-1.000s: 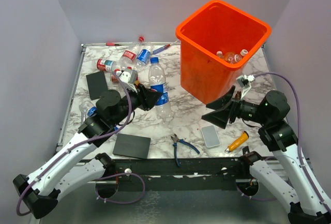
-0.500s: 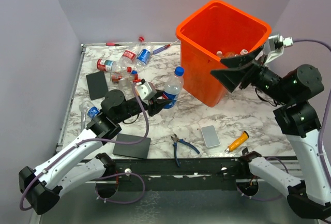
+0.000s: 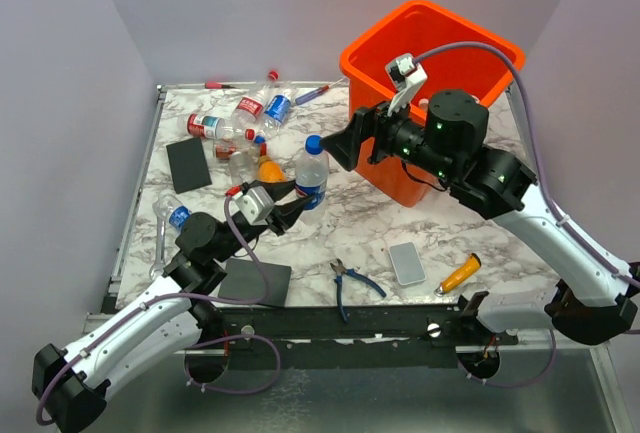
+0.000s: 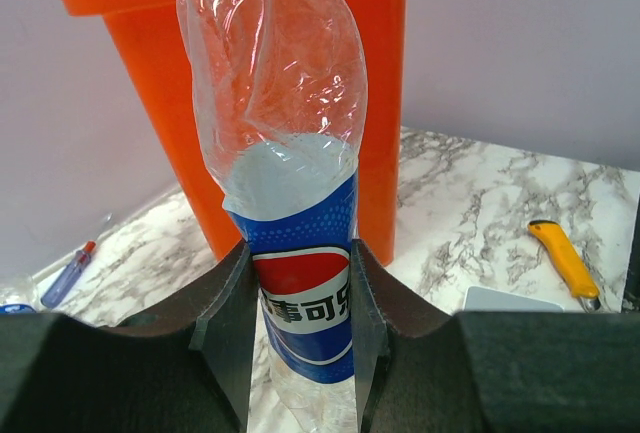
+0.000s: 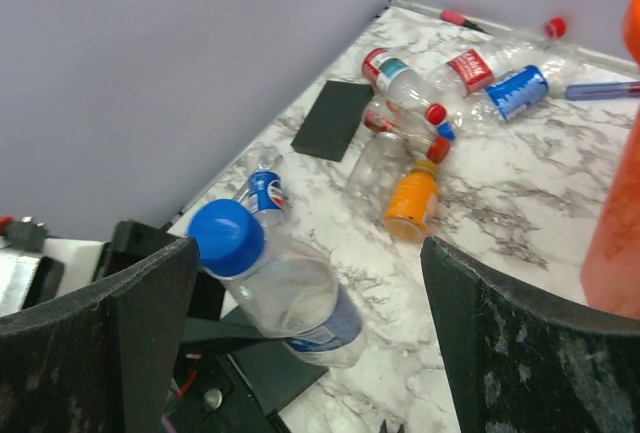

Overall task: Put the plastic bottles in the bin
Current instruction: Pick up the plastic bottle at the center of the board.

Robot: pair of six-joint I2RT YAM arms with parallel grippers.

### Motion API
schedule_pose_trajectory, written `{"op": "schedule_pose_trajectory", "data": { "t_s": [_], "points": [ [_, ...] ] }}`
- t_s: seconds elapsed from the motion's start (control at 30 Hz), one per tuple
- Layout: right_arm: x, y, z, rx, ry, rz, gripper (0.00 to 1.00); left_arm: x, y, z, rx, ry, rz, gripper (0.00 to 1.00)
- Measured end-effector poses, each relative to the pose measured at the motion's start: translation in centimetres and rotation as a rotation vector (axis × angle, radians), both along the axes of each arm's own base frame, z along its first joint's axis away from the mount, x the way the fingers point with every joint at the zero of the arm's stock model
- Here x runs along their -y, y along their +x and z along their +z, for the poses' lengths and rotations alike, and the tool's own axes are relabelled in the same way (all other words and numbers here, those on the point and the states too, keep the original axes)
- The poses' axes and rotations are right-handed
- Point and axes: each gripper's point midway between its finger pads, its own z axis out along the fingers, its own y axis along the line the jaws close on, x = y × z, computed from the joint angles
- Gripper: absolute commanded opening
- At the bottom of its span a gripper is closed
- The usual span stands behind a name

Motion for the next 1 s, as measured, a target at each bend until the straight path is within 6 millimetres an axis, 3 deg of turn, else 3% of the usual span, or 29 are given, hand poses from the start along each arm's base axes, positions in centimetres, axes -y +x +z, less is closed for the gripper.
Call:
{"op": "schedule_pose_trajectory", "data": {
  "t_s": [0.17,0.53,0.6,0.73,1.0],
  "points": [
    [0.1,0.7,0.0,0.018,-0.007,-0.041,0.92,-0.2,0.0,1.0,0.025,-0.034,0.007,0.00],
    [-2.7,-0.1,-0.8,0.033,-0.027,0.016,0.86,0.1,0.3,0.7,0.001,-0.043,0.004,0.00],
    [-3.1,-0.1,-1.2,0.031,-0.034,0.021,0.81,0.1,0.3,0.8,0.004,-0.048,0.004,0.00],
    [-3.5,0.2,-1.8,0.029,-0.048,0.022,0.56,0.1,0.3,0.9,0.001,-0.055,0.006,0.00],
    [-4.1,0.4,-2.0,0.037,-0.046,0.022,0.61,0.1,0.4,0.8,-0.009,-0.058,0.009,0.00]
  ]
}}
